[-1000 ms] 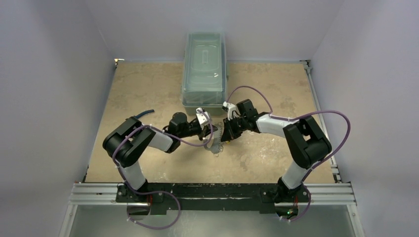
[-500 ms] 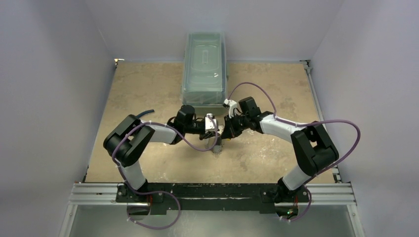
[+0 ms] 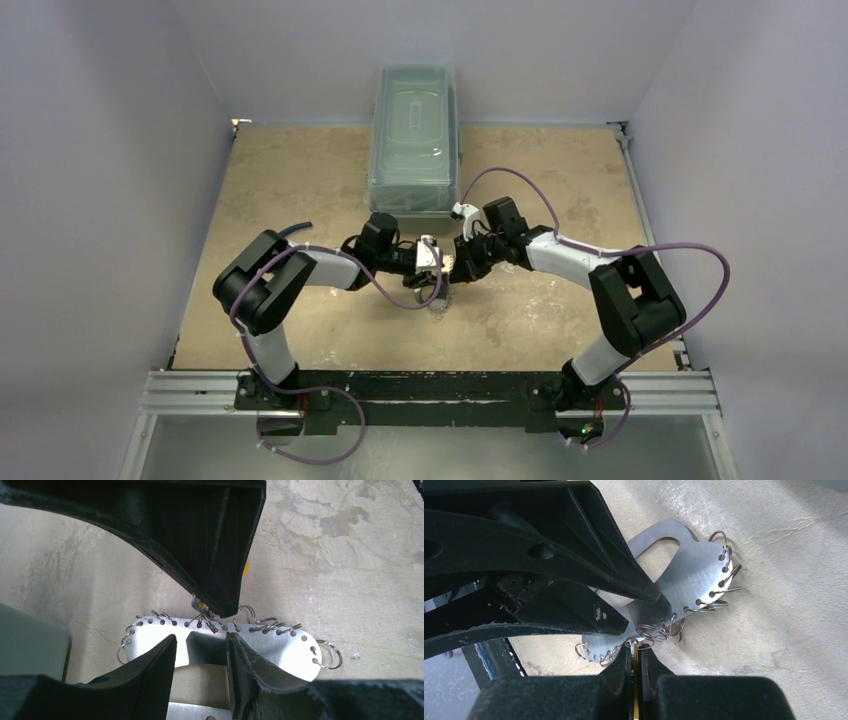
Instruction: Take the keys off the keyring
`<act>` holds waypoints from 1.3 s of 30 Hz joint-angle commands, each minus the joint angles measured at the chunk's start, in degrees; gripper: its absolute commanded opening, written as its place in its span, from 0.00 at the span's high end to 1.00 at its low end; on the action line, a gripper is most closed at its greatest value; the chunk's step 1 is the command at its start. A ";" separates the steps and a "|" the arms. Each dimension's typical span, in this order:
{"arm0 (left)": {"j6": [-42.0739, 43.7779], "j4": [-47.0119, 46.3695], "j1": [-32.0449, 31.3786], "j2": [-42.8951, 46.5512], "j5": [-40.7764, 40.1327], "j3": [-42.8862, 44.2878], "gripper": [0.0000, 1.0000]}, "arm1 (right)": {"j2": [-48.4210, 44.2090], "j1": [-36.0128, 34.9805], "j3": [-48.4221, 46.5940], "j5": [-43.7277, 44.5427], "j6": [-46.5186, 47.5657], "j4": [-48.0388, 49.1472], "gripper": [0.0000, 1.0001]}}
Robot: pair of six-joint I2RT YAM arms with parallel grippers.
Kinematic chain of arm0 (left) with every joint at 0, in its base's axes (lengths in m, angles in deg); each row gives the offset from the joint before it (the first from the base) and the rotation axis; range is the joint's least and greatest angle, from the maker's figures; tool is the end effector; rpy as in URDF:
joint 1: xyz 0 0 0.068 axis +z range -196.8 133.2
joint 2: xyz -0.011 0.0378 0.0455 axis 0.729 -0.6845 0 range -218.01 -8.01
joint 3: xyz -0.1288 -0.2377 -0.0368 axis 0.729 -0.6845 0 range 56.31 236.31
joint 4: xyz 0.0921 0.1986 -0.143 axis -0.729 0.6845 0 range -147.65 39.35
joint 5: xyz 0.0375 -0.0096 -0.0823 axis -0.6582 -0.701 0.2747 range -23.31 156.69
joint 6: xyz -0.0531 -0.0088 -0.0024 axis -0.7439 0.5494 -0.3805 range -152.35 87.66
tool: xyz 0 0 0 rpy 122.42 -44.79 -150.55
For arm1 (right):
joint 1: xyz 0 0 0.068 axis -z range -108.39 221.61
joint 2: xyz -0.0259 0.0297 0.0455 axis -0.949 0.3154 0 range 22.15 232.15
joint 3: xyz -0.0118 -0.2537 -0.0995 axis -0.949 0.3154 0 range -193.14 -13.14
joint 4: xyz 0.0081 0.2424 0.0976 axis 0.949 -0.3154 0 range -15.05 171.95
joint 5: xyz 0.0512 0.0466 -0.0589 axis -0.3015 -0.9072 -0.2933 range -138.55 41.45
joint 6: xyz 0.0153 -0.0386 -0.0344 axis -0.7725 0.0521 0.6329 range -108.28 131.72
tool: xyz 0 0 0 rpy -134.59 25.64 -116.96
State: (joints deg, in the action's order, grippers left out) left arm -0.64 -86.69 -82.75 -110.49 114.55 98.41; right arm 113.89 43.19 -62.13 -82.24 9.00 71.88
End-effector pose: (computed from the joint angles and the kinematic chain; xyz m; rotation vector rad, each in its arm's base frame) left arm 0.2549 -0.2175 0.1371 1.5156 1.3729 -0.9212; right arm 0.2643 0.1655 0.1724 -0.8072 2.3890 0.9583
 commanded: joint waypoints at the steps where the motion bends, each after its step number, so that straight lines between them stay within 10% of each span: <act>1: -2.22 -1.23 -1.48 -0.24 1.67 2.03 0.59 | -1.46 0.23 -2.04 0.21 1.07 -0.43 1.00; 16: -8.46 -4.66 -2.10 -2.51 -4.44 1.75 0.99 | -3.34 0.29 -0.77 -0.15 0.84 -0.64 1.00; 39: -22.85 -22.02 -1.62 6.74 -9.95 -5.61 1.00 | 0.99 2.95 -0.88 -1.72 -2.86 0.21 1.00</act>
State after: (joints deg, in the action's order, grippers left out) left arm -19.92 -102.58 -84.65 -106.31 104.36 93.06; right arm 113.91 45.86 -62.00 -82.83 6.75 70.92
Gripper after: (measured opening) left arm 0.008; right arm 0.043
